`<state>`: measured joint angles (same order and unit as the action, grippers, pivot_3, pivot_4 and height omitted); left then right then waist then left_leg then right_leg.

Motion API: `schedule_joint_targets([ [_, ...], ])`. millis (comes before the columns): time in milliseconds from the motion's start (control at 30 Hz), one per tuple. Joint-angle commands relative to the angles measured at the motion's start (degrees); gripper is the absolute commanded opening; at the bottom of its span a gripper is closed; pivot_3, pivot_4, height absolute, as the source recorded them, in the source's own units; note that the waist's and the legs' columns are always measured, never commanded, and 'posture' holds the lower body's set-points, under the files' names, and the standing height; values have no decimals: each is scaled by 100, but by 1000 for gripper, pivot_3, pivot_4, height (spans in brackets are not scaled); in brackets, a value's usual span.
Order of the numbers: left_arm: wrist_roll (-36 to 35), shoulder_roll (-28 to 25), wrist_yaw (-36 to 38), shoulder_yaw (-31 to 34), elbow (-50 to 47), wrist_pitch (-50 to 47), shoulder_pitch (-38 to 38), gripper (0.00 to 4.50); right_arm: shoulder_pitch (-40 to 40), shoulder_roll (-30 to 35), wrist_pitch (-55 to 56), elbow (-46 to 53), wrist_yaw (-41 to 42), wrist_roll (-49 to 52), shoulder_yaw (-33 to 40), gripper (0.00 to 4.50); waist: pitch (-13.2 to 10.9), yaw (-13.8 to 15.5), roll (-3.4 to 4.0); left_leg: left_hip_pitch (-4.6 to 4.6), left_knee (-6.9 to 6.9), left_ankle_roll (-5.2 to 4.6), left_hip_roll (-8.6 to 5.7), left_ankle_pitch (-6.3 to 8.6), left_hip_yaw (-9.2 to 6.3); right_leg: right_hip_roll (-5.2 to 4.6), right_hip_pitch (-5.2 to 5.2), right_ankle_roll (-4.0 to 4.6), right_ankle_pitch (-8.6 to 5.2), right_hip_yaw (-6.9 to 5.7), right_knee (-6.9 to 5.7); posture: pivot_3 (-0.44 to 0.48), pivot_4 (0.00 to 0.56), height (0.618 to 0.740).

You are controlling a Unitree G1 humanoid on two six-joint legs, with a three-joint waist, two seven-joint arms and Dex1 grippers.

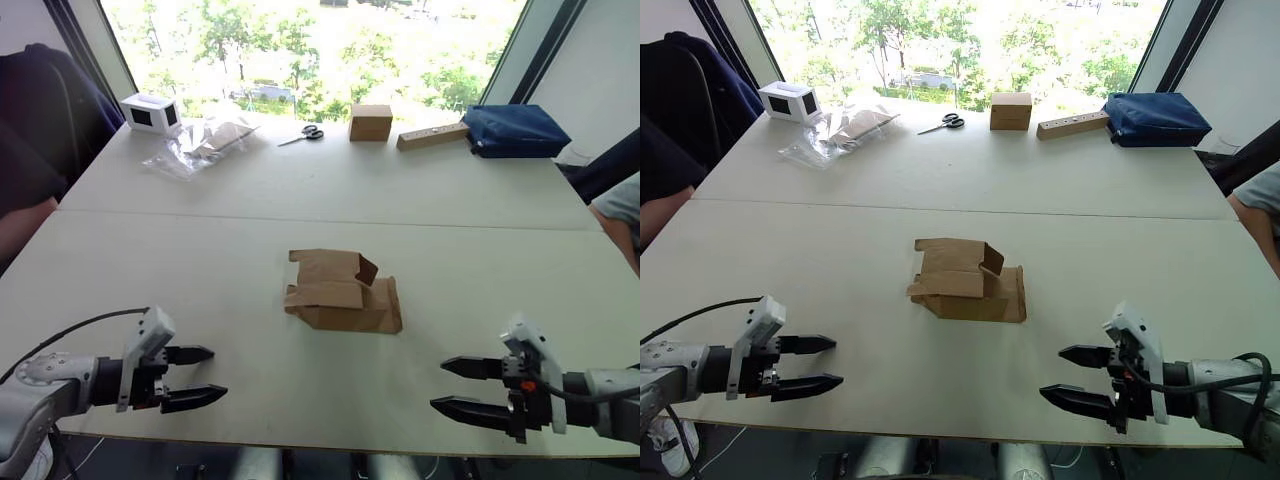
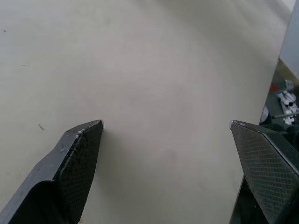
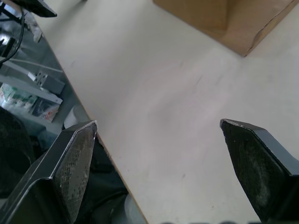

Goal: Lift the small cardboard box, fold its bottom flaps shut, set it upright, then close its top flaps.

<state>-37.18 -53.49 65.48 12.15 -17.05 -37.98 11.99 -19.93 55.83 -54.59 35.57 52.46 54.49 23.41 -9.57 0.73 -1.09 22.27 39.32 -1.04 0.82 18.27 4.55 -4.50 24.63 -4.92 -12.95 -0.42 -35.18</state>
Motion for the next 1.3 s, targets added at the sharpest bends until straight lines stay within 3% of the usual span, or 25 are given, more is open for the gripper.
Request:
schedule_joint_targets([
  [33, 34, 36, -32, 145, 46, 140, -89, 4465, -12, 20, 22, 65, 44, 58, 133, 4453, 0, 0, 0, 0, 0, 0, 0, 0, -1, 1, 0, 0, 0, -1, 0, 0, 150, 740],
  [267, 171, 2, 16, 101, 134, 318, -103, 4465, 182, -59, -367, -14, -351, 390, 172, 4453, 0, -10, 0, 1, 0, 0, 0, 0, 0, -4, 0, 0, 0, 1, 0, 0, 150, 740],
  [500, 54, -68, 183, 77, 205, 170, -236, 4465, 183, -8, -189, -15, -99, 272, 135, 4453, 0, 1, 0, 2, 0, 0, 1, 0, 0, -4, 1, 0, 0, 5, 0, 0, 150, 740],
  [700, 524, 89, -382, 182, 224, 527, -569, 4465, 464, -36, -342, -241, -387, 300, 87, 4453, 0, -4, 0, 2, 0, 0, 1, 0, 0, -5, 1, 0, 0, 4, 0, 0, 150, 740],
  [833, 451, 54, -488, 297, 485, 406, -955, 4465, 650, 14, -502, -350, -599, 344, 230, 4453, 0, -3, 0, 3, 0, 0, 1, 0, -1, -4, 1, 0, 1, 5, -1, 0, 150, 740],
  [933, 673, -218, -543, -62, 949, 40, -1656, 4465, 1275, -143, -166, -335, -954, 227, 286, 4453, -2, -10, -2, 2, 0, 0, 1, 0, 0, -2, 1, 0, 1, 1, -2, 0, 150, 740],
  [1133, -166, -214, -140, -541, 1869, -2030, -3579, 4465, 1702, 150, 199, 191, -903, -327, -246, 4453, -1, -1, -3, 10, 0, -2, -1, 0, -6, 29, 4, -11, 10, -6, -7, 0, 150, 740],
  [1200, -436, -107, 71, -896, 2041, -2841, -4221, 4465, 1895, 217, 191, 399, -944, -354, -464, 4453, -2, 0, -4, 13, 1, -4, -6, 1, -5, 29, 4, -26, 16, -6, -8, 0, 150, 740],
  [1300, -518, 487, -82, -1272, 2368, -3414, -4936, 4465, 2153, 269, 171, 615, -1040, -435, -753, 4453, -2, 1, -4, 13, 2, -6, -11, 2, -3, 28, 2, -27, 15, -3, -5, 0, 150, 740],
])
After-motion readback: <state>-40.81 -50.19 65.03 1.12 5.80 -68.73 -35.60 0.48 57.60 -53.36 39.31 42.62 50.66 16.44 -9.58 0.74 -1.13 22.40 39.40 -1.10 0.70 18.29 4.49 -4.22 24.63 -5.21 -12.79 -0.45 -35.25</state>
